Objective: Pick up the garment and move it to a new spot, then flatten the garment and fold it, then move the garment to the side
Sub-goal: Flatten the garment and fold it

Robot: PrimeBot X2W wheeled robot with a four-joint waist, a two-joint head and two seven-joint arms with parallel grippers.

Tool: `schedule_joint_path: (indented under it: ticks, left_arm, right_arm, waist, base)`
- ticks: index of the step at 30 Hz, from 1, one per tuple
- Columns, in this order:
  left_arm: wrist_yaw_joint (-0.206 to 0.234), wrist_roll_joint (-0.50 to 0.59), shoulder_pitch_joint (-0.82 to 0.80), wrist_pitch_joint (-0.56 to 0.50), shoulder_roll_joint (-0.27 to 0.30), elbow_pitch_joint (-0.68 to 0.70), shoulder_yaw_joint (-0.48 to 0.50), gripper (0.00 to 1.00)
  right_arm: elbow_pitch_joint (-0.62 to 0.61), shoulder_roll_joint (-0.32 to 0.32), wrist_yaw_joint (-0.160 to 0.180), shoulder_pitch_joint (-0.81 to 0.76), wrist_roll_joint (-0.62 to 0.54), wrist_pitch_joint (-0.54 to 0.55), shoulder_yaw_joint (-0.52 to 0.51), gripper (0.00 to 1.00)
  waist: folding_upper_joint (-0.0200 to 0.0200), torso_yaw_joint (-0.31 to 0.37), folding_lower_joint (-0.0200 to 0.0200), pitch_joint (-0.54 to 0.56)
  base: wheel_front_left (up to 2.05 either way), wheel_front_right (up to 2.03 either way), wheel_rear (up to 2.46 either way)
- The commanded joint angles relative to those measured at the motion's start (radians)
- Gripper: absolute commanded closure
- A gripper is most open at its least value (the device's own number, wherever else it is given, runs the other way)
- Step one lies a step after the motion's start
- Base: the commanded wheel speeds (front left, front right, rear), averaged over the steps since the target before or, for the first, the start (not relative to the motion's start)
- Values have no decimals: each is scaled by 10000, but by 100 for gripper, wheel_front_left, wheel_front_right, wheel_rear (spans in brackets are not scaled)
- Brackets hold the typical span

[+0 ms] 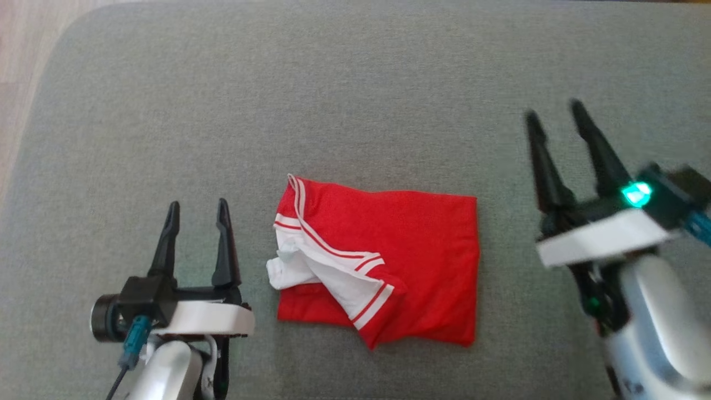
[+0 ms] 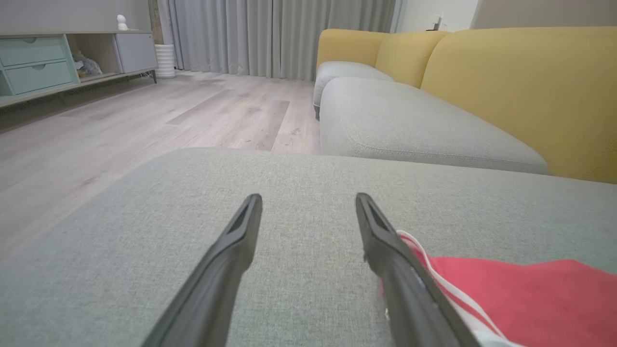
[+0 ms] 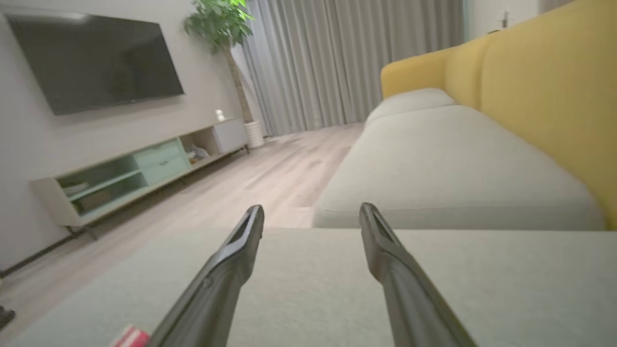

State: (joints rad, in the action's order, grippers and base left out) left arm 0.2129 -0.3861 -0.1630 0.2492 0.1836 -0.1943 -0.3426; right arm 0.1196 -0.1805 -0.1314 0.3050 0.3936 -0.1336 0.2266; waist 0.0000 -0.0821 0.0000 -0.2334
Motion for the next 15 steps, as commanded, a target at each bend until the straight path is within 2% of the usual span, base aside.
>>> schedule_joint_path:
  ticks: [1, 7, 15]
  left_arm:
    - [85, 60, -203, 97, 269, 324, 434, 0]
    - [178, 93, -76, -63, 537, 537, 498, 0]
    - [322, 158, 161, -421, 913, 931, 540, 0]
  right_arm:
    - [-575, -13, 7, -476, -306, 134, -204, 0]
    - [-1871, 185, 7, -2047, -1132, 749, -1591, 0]
    - [-2940, 677, 7, -3286, -1368, 1320, -2183, 0]
  waist:
    - [0, 120, 0, 58]
    - [0, 506, 0, 185]
    - [0, 800, 0, 366]
  base:
    - [0, 0, 0]
    - [0, 0, 0]
    - [0, 0, 0]
